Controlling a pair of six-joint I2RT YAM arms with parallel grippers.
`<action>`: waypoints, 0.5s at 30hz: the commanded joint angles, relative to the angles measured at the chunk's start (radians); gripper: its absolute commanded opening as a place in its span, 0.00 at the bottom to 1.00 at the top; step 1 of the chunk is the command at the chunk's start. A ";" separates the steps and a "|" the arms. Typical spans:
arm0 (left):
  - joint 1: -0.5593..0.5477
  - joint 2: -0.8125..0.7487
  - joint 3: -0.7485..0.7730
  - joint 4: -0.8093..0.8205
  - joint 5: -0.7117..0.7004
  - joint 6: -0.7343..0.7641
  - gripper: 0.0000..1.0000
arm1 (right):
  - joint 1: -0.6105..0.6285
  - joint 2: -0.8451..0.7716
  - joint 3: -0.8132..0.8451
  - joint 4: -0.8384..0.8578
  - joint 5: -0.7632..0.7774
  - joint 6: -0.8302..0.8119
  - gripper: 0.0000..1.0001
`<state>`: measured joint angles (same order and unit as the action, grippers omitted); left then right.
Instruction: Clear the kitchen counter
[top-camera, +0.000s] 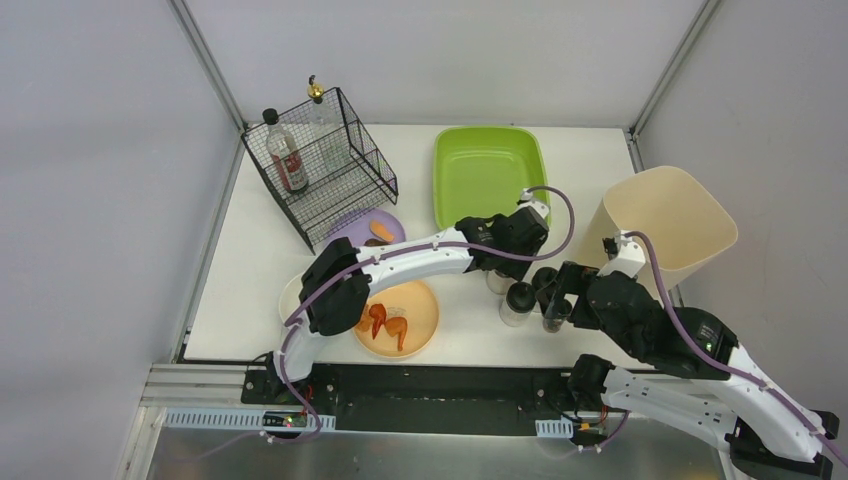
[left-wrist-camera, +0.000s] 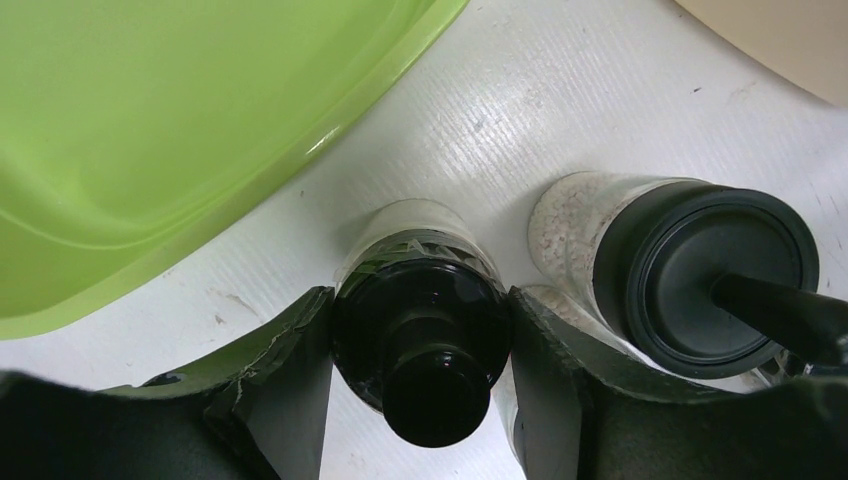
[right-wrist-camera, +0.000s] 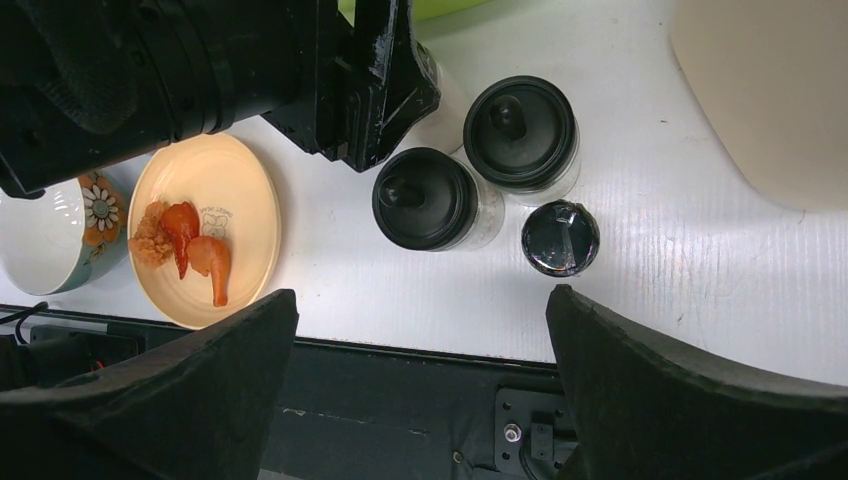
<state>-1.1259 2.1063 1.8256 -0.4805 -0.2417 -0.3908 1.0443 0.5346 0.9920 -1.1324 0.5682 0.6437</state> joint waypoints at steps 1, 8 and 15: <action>-0.005 -0.086 -0.041 -0.040 -0.032 0.007 0.00 | 0.004 -0.012 -0.012 0.036 0.000 0.005 1.00; -0.006 -0.231 -0.150 -0.045 -0.049 0.005 0.00 | 0.004 -0.010 -0.021 0.056 -0.013 0.003 0.99; -0.005 -0.385 -0.228 -0.066 -0.118 0.015 0.00 | 0.005 -0.005 -0.026 0.079 -0.022 -0.002 0.99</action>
<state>-1.1263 1.8790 1.6035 -0.5468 -0.2684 -0.3912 1.0443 0.5262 0.9680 -1.0882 0.5583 0.6434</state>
